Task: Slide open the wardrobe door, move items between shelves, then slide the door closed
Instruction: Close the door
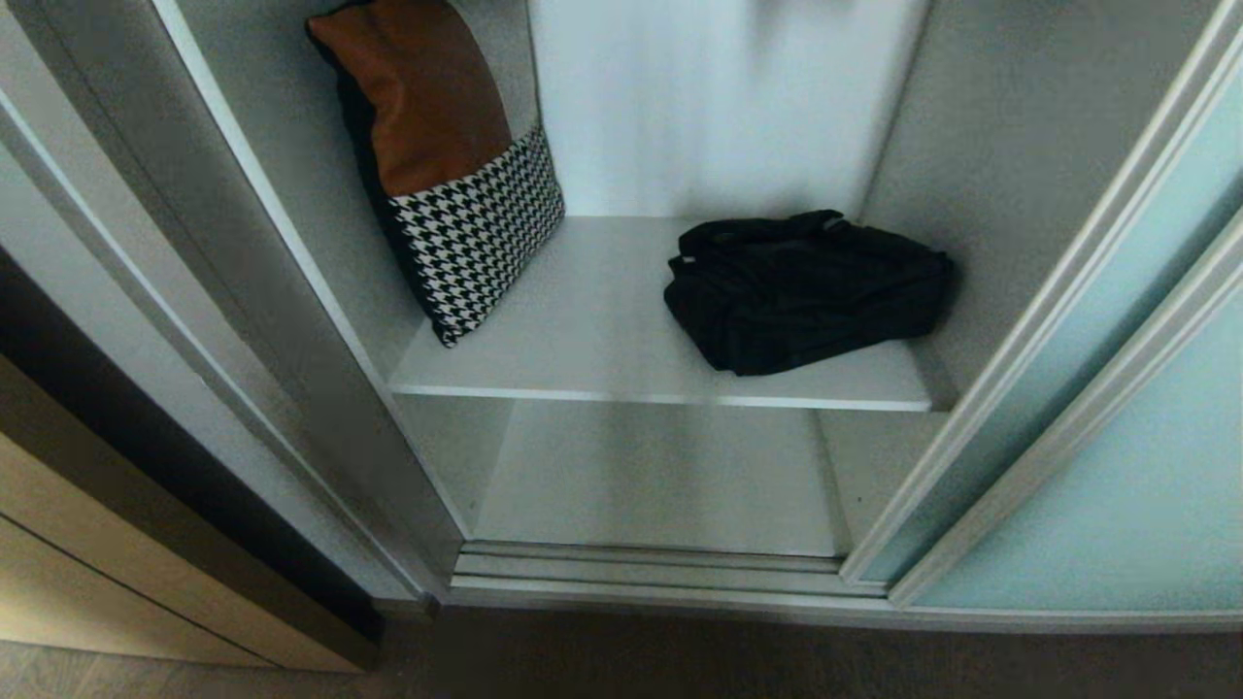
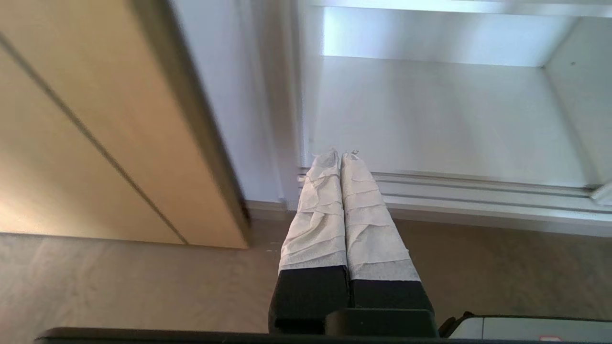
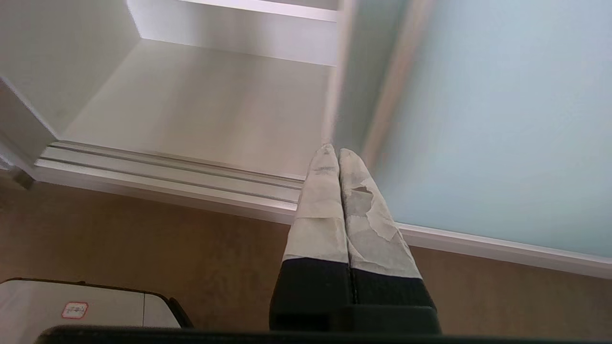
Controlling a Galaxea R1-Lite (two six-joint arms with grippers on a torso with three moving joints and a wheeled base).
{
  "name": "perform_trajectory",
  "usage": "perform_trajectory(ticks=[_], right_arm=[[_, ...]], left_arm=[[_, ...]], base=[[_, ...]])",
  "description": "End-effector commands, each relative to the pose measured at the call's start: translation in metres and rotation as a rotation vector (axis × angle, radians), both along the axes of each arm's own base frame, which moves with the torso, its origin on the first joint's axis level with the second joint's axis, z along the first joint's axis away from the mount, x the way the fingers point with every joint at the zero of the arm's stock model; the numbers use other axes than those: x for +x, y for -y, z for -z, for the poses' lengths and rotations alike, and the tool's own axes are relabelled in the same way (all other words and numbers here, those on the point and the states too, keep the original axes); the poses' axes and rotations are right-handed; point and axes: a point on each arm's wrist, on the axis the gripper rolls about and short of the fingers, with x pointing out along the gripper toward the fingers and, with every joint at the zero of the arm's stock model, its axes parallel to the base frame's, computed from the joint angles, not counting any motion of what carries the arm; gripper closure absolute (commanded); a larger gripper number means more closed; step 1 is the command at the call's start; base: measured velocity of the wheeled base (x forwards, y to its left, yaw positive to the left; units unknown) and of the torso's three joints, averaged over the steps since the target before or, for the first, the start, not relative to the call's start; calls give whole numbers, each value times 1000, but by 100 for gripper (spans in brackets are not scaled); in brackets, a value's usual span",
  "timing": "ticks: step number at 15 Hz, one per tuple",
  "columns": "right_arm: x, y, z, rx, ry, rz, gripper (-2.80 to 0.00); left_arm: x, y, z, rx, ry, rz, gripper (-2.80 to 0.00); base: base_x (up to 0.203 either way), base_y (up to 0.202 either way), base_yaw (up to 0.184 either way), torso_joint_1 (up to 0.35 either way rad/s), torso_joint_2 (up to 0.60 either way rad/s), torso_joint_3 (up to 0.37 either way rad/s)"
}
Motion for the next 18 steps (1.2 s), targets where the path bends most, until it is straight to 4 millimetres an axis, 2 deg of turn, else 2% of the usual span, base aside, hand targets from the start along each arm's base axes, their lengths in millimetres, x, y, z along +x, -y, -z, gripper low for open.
perform_trajectory(ticks=[1,9,15,18], right_arm=[[0,0,0,-1,-1,0,0],[0,0,0,-1,-1,0,0],[0,0,0,-1,-1,0,0],[0,0,0,-1,-1,0,0]], left_arm=[[0,0,0,0,-1,0,0],[0,0,0,-2,-1,0,0],[0,0,0,-2,-1,0,0],[0,0,0,-2,-1,0,0]], base=[[0,-157,-1,4,7,-1],[-10,-12,0,1,1,1],[-190,0,-1,1,2,3],[-68,0,0,0,1,0]])
